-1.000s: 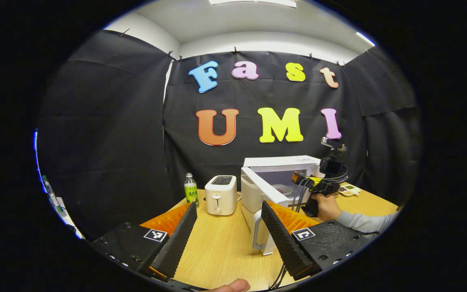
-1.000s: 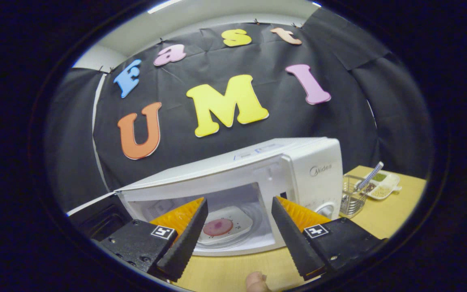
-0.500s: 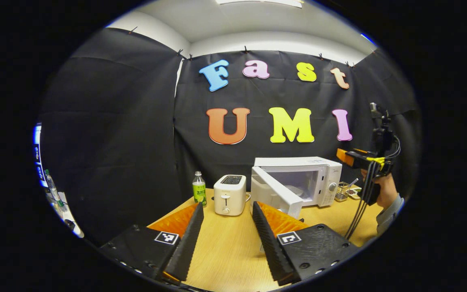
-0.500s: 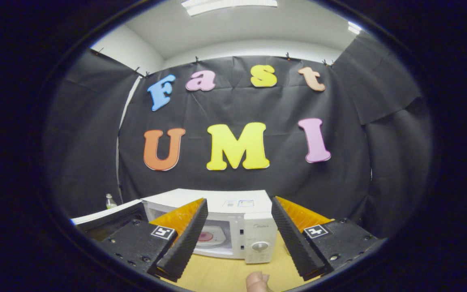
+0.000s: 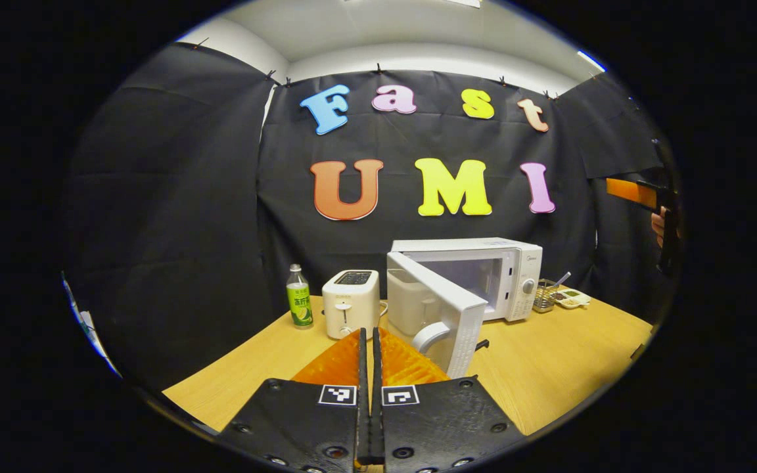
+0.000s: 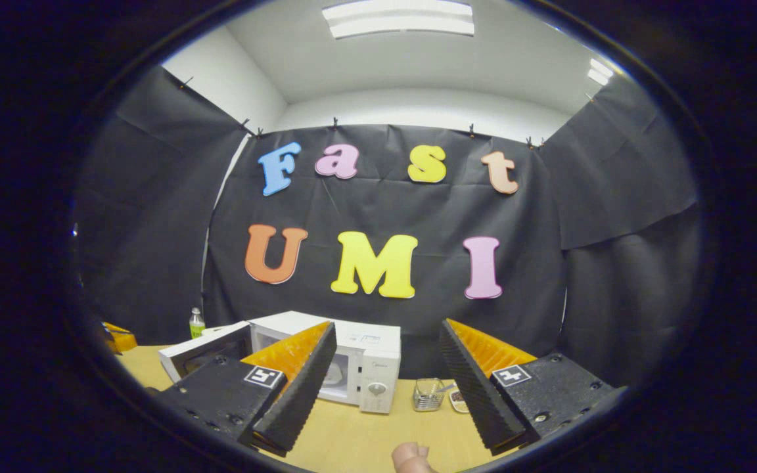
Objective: Open the microwave oven with the left hand, put the food in, and close the microwave oven.
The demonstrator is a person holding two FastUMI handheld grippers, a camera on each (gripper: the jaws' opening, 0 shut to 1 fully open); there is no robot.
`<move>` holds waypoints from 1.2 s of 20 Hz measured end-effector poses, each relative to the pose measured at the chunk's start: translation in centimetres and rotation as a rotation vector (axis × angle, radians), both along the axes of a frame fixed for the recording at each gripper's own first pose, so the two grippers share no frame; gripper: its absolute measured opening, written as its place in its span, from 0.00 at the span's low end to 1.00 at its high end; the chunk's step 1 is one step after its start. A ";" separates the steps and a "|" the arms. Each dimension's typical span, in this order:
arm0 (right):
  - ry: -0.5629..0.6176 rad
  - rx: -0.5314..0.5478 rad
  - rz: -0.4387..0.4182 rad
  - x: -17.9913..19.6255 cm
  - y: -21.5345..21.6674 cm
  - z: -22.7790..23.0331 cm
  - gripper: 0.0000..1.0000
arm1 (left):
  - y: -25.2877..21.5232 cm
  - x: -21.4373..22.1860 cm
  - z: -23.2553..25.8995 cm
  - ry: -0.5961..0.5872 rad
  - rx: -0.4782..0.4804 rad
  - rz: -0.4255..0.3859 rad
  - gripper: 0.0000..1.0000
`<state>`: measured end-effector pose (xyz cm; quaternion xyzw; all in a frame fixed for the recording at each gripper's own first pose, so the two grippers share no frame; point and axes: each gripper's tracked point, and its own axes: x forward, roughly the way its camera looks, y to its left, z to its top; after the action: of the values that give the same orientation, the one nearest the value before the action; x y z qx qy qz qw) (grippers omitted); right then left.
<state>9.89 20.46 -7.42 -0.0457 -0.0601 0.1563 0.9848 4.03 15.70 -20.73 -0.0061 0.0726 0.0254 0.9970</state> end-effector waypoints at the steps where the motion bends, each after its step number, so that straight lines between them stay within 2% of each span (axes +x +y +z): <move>1: -0.001 -0.005 0.001 -0.8 -0.6 0.3 1.00 | 0.1 0.3 -0.2 -0.013 0.008 0.006 0.00; 8: -0.061 -0.059 -0.097 -3.6 -6.4 2.7 1.00 | -1.4 3.0 -3.7 0.012 -0.030 -0.019 0.00; 11: -0.058 -0.024 -0.095 -4.0 -7.5 2.7 1.00 | -2.2 4.0 -5.2 0.040 -0.037 -0.011 0.00; 12: -0.057 -0.009 -0.096 -4.1 -7.9 2.7 0.96 | -2.4 3.9 -5.6 0.049 -0.033 -0.012 0.00; 13: -0.053 -0.002 -0.097 -4.1 -8.4 2.6 1.00 | -2.8 4.0 -5.7 0.049 -0.035 -0.016 0.00; 15: -0.065 0.001 -0.095 -4.3 -9.4 2.8 1.00 | -4.4 4.5 -5.5 0.043 -0.044 -0.031 0.00; 18: -0.067 -0.013 -0.118 -4.1 -11.3 2.7 1.00 | -6.6 5.8 -6.0 0.045 -0.060 -0.075 0.00; 19: -0.065 -0.019 -0.127 -4.0 -11.7 2.6 0.96 | -7.5 6.5 -6.1 0.046 -0.063 -0.094 0.00; 20: -0.062 -0.021 -0.131 -3.9 -12.0 2.4 1.00 | -8.2 7.4 -6.2 0.039 -0.067 -0.119 0.00; 21: -0.058 -0.018 -0.131 -4.0 -12.2 2.3 1.00 | -9.1 8.2 -6.2 0.033 -0.078 -0.149 0.00; 22: -0.057 -0.014 -0.127 -4.0 -12.4 2.2 0.96 | -9.8 9.1 -6.5 0.029 -0.092 -0.177 0.00; 23: -0.057 -0.012 -0.126 -3.9 -12.7 2.2 0.96 | -10.5 9.9 -6.8 0.029 -0.107 -0.203 0.00; 24: -0.059 -0.010 -0.132 -3.9 -13.1 2.2 1.00 | -11.1 10.5 -7.0 0.027 -0.120 -0.223 0.00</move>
<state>6.00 7.33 -5.21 -0.0589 -0.0852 0.0899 0.9906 14.58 4.63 -27.77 -0.0571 0.0876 -0.0899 0.9904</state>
